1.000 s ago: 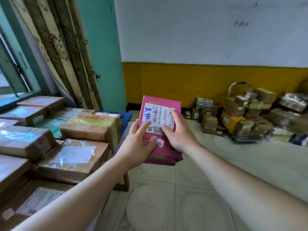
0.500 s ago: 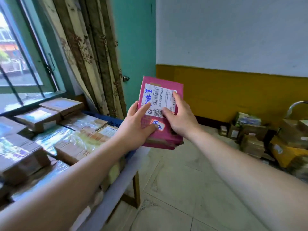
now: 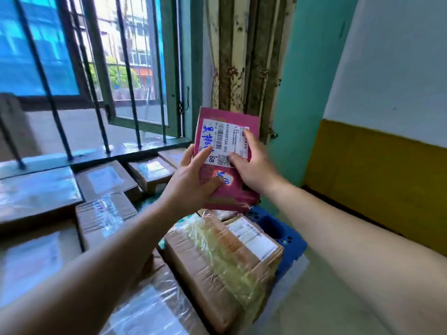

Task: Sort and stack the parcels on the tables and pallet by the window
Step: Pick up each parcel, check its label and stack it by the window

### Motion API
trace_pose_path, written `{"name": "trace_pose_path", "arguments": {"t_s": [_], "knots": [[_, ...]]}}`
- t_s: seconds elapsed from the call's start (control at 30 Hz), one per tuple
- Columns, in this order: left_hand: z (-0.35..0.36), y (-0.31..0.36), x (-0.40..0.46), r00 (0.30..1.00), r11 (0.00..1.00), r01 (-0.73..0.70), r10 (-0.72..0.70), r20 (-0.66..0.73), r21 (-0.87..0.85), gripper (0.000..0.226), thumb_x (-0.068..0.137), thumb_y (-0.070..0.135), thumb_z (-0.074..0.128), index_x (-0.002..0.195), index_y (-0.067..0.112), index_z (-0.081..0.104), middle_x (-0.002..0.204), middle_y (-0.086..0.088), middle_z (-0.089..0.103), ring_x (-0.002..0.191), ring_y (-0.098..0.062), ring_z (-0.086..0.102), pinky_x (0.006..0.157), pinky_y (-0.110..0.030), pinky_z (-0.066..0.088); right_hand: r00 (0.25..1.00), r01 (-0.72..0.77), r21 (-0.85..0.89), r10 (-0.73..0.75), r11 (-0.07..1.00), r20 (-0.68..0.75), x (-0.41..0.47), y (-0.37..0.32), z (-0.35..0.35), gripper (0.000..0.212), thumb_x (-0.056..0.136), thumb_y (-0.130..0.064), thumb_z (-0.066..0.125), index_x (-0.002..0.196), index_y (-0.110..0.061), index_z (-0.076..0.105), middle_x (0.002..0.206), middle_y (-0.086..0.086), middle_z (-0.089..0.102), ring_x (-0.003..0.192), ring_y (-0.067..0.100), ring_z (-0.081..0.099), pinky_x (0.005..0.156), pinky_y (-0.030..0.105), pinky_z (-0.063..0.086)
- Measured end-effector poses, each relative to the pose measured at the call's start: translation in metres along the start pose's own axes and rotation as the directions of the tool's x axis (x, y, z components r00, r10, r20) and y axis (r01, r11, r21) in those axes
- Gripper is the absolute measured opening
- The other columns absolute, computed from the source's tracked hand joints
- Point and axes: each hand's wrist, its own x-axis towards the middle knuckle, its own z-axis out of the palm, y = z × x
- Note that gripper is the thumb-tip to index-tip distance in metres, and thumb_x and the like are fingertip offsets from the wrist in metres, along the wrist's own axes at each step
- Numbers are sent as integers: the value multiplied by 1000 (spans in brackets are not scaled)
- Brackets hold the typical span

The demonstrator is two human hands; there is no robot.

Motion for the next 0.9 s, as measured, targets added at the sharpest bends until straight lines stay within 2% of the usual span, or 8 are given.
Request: {"name": "trace_pose_path", "arguments": {"t_s": [0.07, 0.17, 0.33, 0.37, 0.43, 0.5, 0.67, 0.9], "knots": [[-15, -18, 1, 998, 998, 50, -48, -50, 37, 74, 85, 20, 70, 149, 22, 31, 149, 5, 22, 121, -2, 39, 101, -9, 31, 998, 52, 2, -52, 999, 43, 18, -9, 26, 77, 89, -51, 59, 154, -36, 22, 146, 3, 42, 131, 22, 45, 112, 39, 36], [-33, -43, -1, 984, 983, 147, -134, -113, 108, 75, 85, 21, 70, 149, 23, 30, 154, 1, 18, 128, -8, 36, 102, -15, 28, 986, 111, 22, -113, 994, 123, 40, -15, 62, 73, 94, -44, 60, 155, -33, 22, 148, 4, 39, 133, 22, 42, 109, 29, 31], [-43, -67, -11, 936, 939, 326, -304, -179, 109, 76, 85, 22, 70, 149, 25, 29, 153, 1, 17, 120, -4, 34, 85, 5, 28, 943, 162, 88, -180, 983, 280, 62, -17, 112, 71, 95, -44, 59, 155, -33, 23, 148, 4, 37, 133, 23, 42, 108, 32, 33], [-42, -70, -14, 923, 927, 359, -335, -191, 109, 77, 85, 25, 70, 149, 26, 28, 153, 2, 18, 122, -6, 36, 91, 0, 31, 931, 175, 98, -198, 980, 308, 65, -17, 120, 70, 95, -43, 59, 155, -32, 24, 146, 4, 38, 131, 23, 43, 107, 31, 34], [-41, -74, -17, 894, 896, 422, -387, -225, 134, 79, 85, 33, 70, 150, 29, 26, 153, 4, 18, 130, -14, 37, 108, -22, 36, 901, 198, 119, -229, 973, 370, 72, -15, 133, 70, 95, -43, 57, 155, -31, 23, 143, 6, 41, 127, 23, 46, 103, 34, 40], [-40, -71, -17, 864, 862, 481, -436, -250, 160, 79, 85, 38, 68, 150, 30, 24, 153, 3, 19, 133, -16, 36, 112, -34, 35, 869, 198, 136, -238, 971, 435, 79, -13, 141, 70, 95, -45, 56, 155, -32, 22, 141, 7, 44, 122, 23, 49, 96, 33, 44], [-31, -58, -9, 823, 802, 557, -496, -278, 216, 77, 87, 39, 65, 151, 27, 23, 150, -2, 24, 133, -19, 35, 106, -29, 33, 815, 209, 150, -257, 966, 519, 95, -5, 140, 71, 94, -47, 57, 154, -31, 24, 143, 7, 45, 125, 25, 48, 107, 41, 42], [-15, -61, 0, 739, 623, 658, -644, -201, 422, 83, 83, 56, 61, 151, 30, 22, 150, -10, 31, 137, -27, 33, 115, -39, 27, 760, 145, 80, -163, 986, 629, 94, 17, 133, 75, 93, -46, 60, 155, -25, 24, 149, 8, 41, 131, 26, 46, 111, 40, 38]]}}
